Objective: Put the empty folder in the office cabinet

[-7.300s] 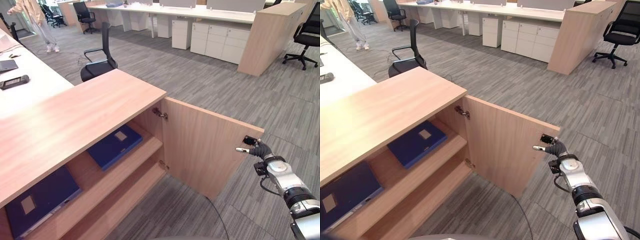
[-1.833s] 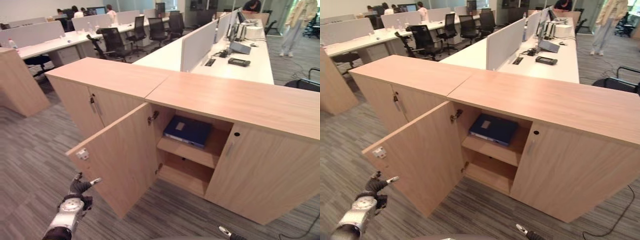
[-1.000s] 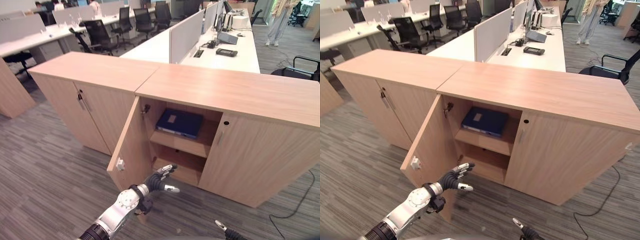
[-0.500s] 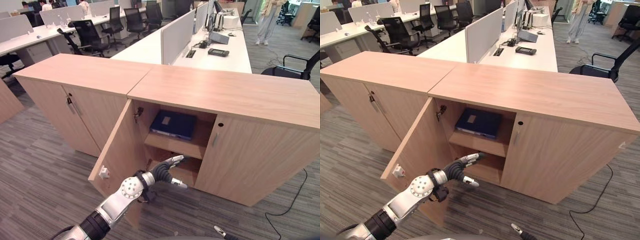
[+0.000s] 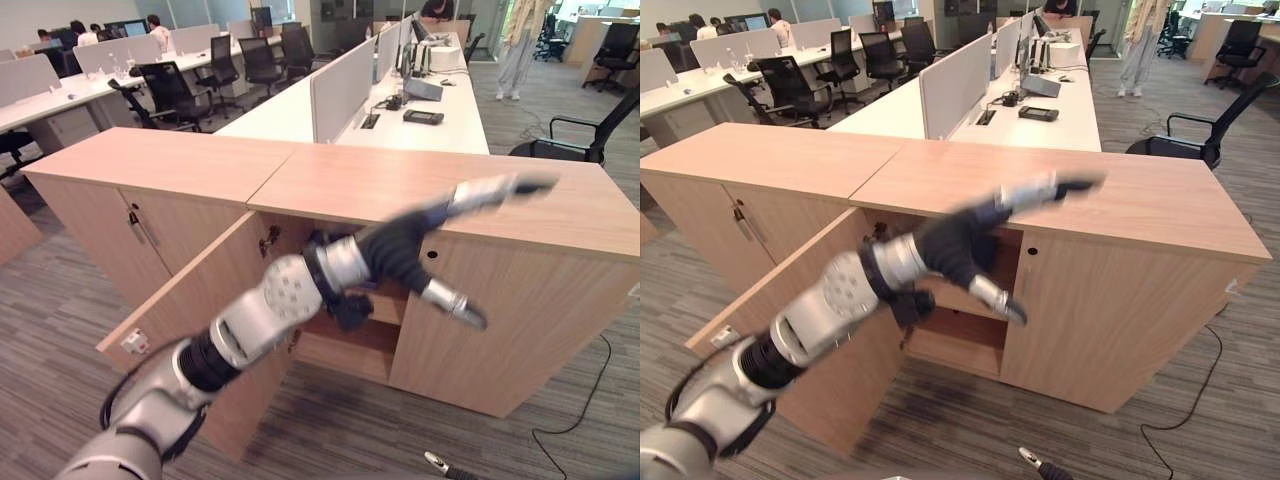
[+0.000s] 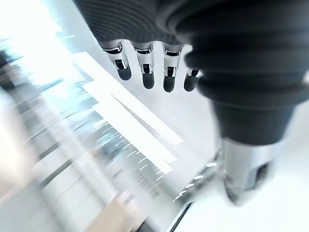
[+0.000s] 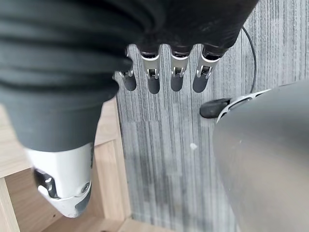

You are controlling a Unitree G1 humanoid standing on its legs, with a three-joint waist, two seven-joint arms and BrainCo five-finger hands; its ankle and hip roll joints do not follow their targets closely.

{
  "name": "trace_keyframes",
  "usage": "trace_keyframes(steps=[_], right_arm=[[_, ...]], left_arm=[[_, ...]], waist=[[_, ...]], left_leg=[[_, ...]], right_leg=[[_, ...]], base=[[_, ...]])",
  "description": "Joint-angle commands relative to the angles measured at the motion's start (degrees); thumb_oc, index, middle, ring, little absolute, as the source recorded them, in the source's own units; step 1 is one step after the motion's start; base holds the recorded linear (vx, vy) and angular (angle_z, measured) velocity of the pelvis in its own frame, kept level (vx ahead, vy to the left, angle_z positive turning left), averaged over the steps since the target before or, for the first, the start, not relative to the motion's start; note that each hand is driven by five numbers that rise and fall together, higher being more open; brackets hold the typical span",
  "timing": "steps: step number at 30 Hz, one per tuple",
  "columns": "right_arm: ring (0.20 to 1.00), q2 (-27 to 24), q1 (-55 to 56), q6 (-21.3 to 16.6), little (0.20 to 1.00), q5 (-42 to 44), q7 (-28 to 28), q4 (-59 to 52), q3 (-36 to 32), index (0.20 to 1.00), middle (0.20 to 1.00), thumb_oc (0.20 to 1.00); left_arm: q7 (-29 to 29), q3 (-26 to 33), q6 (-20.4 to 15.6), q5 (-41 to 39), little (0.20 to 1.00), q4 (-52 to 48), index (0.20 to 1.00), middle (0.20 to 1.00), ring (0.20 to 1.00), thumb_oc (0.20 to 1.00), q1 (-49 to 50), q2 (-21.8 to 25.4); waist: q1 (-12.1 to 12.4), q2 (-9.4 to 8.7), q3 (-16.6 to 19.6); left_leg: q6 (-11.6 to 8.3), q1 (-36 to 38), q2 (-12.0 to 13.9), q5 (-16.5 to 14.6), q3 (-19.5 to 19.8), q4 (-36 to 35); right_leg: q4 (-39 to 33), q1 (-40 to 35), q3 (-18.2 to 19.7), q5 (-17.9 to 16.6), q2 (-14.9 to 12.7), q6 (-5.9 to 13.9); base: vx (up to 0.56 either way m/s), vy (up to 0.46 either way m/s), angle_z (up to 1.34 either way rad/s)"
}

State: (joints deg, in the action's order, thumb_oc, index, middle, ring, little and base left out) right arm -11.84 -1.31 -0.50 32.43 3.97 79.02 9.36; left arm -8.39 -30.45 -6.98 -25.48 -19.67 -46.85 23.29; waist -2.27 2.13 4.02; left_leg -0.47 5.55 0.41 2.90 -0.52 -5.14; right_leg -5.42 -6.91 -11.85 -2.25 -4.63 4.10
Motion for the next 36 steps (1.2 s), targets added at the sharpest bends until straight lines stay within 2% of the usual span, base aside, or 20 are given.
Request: trace_keyframes(steps=[1, 5, 9, 11, 13, 14, 15, 17, 19, 21, 25, 29, 31, 32, 33, 34, 36], right_arm=[[1.000, 1.21, -0.60, 0.64, 1.000, -1.99, 1.79, 4.13, 1.35, 1.000, 1.000, 1.000], [1.000, -0.29, 0.13, 0.59, 1.000, -2.41, 3.23, 3.32, -0.03, 1.000, 1.000, 1.000], [1.000, -0.89, 1.34, 0.43, 1.000, -3.22, 4.33, 2.61, -1.21, 1.000, 1.000, 1.000], [1.000, -1.25, 2.13, 0.45, 1.000, -3.74, 4.83, 2.64, -1.66, 1.000, 1.000, 1.000], [1.000, -1.34, 2.93, 0.60, 1.000, -4.11, 4.99, 2.70, -2.38, 1.000, 1.000, 1.000], [1.000, -1.16, 3.54, 0.74, 1.000, -4.23, 5.32, 2.72, -4.13, 1.000, 1.000, 1.000], [1.000, -1.31, 3.80, 0.84, 1.000, -4.14, 5.52, 2.84, -4.70, 1.000, 1.000, 1.000], [1.000, -1.67, 3.92, 0.93, 1.000, -4.16, 5.66, 2.85, -4.54, 1.000, 1.000, 1.000], [1.000, -1.99, 4.23, 1.05, 1.000, -4.08, 5.83, 2.77, -5.66, 1.000, 1.000, 1.000], [1.000, -2.07, 4.17, 0.99, 1.000, -3.88, 5.68, 2.66, -6.00, 1.000, 1.000, 1.000], [1.000, -1.86, 3.81, 0.47, 1.000, -3.68, 5.33, 2.30, -6.76, 1.000, 1.000, 1.000], [1.000, -1.96, 3.53, 0.31, 1.000, -4.12, 4.95, 2.22, -6.78, 1.000, 1.000, 1.000], [1.000, -2.67, 3.50, 0.19, 1.000, -4.41, 4.74, 0.86, -7.33, 1.000, 1.000, 1.000], [1.000, -2.73, 3.43, 0.21, 1.000, -4.43, 4.73, 0.83, -7.43, 1.000, 1.000, 1.000], [1.000, -3.52, 2.88, 0.12, 1.000, -4.46, 4.56, 0.29, -7.57, 1.000, 1.000, 1.000], [1.000, -4.29, 2.29, 0.07, 1.000, -4.90, 4.18, 0.12, -7.39, 1.000, 1.000, 1.000], [1.000, -5.09, 0.95, 0.36, 1.000, -5.03, 3.85, 0.45, -7.46, 1.000, 1.000, 1.000]], left_arm=[[5.40, 3.05, -3.65, -2.61, 1.000, 7.01, 1.000, 1.000, 1.000, 1.000, -4.64, 1.94], [9.56, 9.56, -5.26, -0.35, 1.000, 14.03, 1.000, 1.000, 1.000, 1.000, -8.55, 12.15], [13.20, 17.53, -4.37, 4.64, 1.000, 21.11, 1.000, 1.000, 1.000, 1.000, -4.91, 26.37], [14.83, 22.86, -3.99, 6.26, 1.000, 26.97, 1.000, 1.000, 1.000, 1.000, -0.23, 34.34], [15.49, 29.43, -3.20, 6.74, 1.000, 31.27, 1.000, 1.000, 1.000, 1.000, 6.83, 40.37], [15.78, 35.37, -2.17, 7.59, 1.000, 35.66, 1.000, 1.000, 1.000, 1.000, 13.67, 44.46], [15.80, 39.43, -1.73, 8.42, 1.000, 37.42, 1.000, 1.000, 1.000, 1.000, 18.30, 45.75], [15.52, 44.65, -1.29, 8.93, 1.000, 39.05, 1.000, 1.000, 1.000, 1.000, 24.57, 46.39], [15.34, 51.01, -0.37, 8.76, 1.000, 45.10, 1.000, 1.000, 1.000, 1.000, 32.47, 46.78], [15.20, 54.69, -0.23, 8.14, 1.000, 48.18, 1.000, 1.000, 1.000, 1.000, 37.08, 46.18], [15.00, 61.39, 0.09, 7.82, 1.000, 53.19, 1.000, 1.000, 1.000, 1.000, 46.88, 41.28], [15.35, 61.77, 0.07, 7.74, 1.000, 54.72, 1.000, 1.000, 1.000, 1.000, 48.66, 38.41], [16.53, 59.55, -0.11, 7.58, 1.000, 53.81, 1.000, 1.000, 1.000, 1.000, 46.85, 34.96], [16.58, 59.51, -0.05, 7.64, 1.000, 53.72, 1.000, 1.000, 1.000, 1.000, 46.72, 34.86], [16.81, 59.02, -0.33, 7.29, 1.000, 52.52, 1.000, 1.000, 1.000, 1.000, 46.54, 33.73], [17.42, 58.65, -0.77, 6.88, 1.000, 52.66, 1.000, 1.000, 1.000, 1.000, 45.68, 33.10], [17.30, 57.90, -1.14, 6.38, 1.000, 52.23, 1.000, 1.000, 1.000, 1.000, 45.05, 32.16]], waist=[[1.35, -2.05, -0.91], [1.86, -1.55, -0.47], [2.99, -1.29, -0.32], [3.32, -1.23, -0.35], [3.76, -1.23, -0.18], [4.86, -1.66, -0.17], [5.07, -1.70, -0.14], [4.84, -1.42, -0.06], [5.58, -1.53, -0.10], [5.88, -1.48, -0.21], [7.07, -1.66, -0.59], [7.66, -1.72, -1.23], [7.99, -2.05, -4.18], [7.70, -2.10, -4.03], [7.71, -2.12, -5.78], [7.60, -2.39, -7.44], [7.87, -2.42, -7.99]], left_leg=[[-0.90, 2.90, -0.93, -7.02, 1.61, 0.14], [-1.22, 3.29, -0.84, -6.79, 1.77, 0.14], [-1.44, 3.53, -0.73, -6.54, 1.90, 0.14], [-1.48, 3.55, -0.76, -6.11, 1.75, 0.14], [-1.59, 3.76, -0.61, -6.54, 1.82, 0.14], [-1.58, 3.62, -0.58, -6.49, 1.99, 0.14], [-1.56, 3.60, -0.54, -6.53, 2.05, 0.14], [-1.54, 3.60, -0.54, -6.57, 2.08, 0.14], [-1.46, 3.51, -0.59, -6.59, 2.34, 0.14], [-1.37, 3.46, -0.63, -6.62, 2.56, 0.14], [-1.29, 3.09, -0.86, -6.55, 2.99, 0.14], [-1.54, 2.48, -1.03, -6.15, 3.66, 0.35], [-3.32, -1.67, -1.11, -7.55, 5.61, 7.37], [-3.23, -2.50, -1.36, -7.52, 5.93, 8.06], [-4.34, -6.36, -1.53, -7.25, 5.59, 12.82], [-5.91, -9.50, -0.71, -5.64, 4.44, 15.71], [-6.23, -12.34, 2.57, -4.65, 1.96, 17.08]], right_leg=[[0.42, -1.01, -2.30, 2.90, -0.73, 3.79], [0.42, -1.38, -2.48, 3.17, -0.69, 3.80], [0.42, -1.66, -2.79, 3.41, -0.62, 3.75], [0.42, -1.74, -2.93, 3.20, -0.63, 3.64], [0.42, -1.95, -3.00, 3.63, -0.48, 3.67], [0.42, -1.88, -3.00, 3.72, -0.50, 3.62], [0.42, -1.86, -2.98, 3.76, -0.51, 3.61], [0.42, -1.88, -2.91, 3.75, -0.52, 3.62], [0.42, -1.78, -2.97, 3.77, -0.56, 3.59], [0.42, -1.73, -2.97, 3.72, -0.68, 3.60], [0.42, -1.72, -3.44, 3.62, -0.95, 3.70], [0.42, -1.92, -4.40, 3.52, -1.34, 3.85], [1.71, -2.31, -7.12, 3.80, -3.01, 3.05], [1.80, -1.94, -7.47, 3.65, -3.21, 3.10], [2.52, -1.63, -8.30, 4.08, -4.08, 2.94], [3.06, -1.40, -8.82, 4.06, -5.18, 2.91], [3.30, -0.72, -9.17, 4.03, -6.09, 3.31]], base=[[0.01, -0.038, -0.01], [0.01, -0.009, -0.04], [0.00, 0.000, 0.00], [0.00, 0.000, 0.00], [0.02, 0.024, 0.07], [0.00, 0.036, 0.03], [0.00, 0.040, -0.02], [0.00, 0.015, 0.03], [0.00, 0.032, 0.15], [0.00, 0.033, 0.15], [0.00, 0.014, 0.02], [-0.02, 0.003, 0.08], [-0.12, 0.008, 0.41], [-0.18, 0.035, 0.68], [-0.24, 0.117, 0.78], [-0.27, 0.171, 0.62], [-0.10, 0.199, 0.35]])
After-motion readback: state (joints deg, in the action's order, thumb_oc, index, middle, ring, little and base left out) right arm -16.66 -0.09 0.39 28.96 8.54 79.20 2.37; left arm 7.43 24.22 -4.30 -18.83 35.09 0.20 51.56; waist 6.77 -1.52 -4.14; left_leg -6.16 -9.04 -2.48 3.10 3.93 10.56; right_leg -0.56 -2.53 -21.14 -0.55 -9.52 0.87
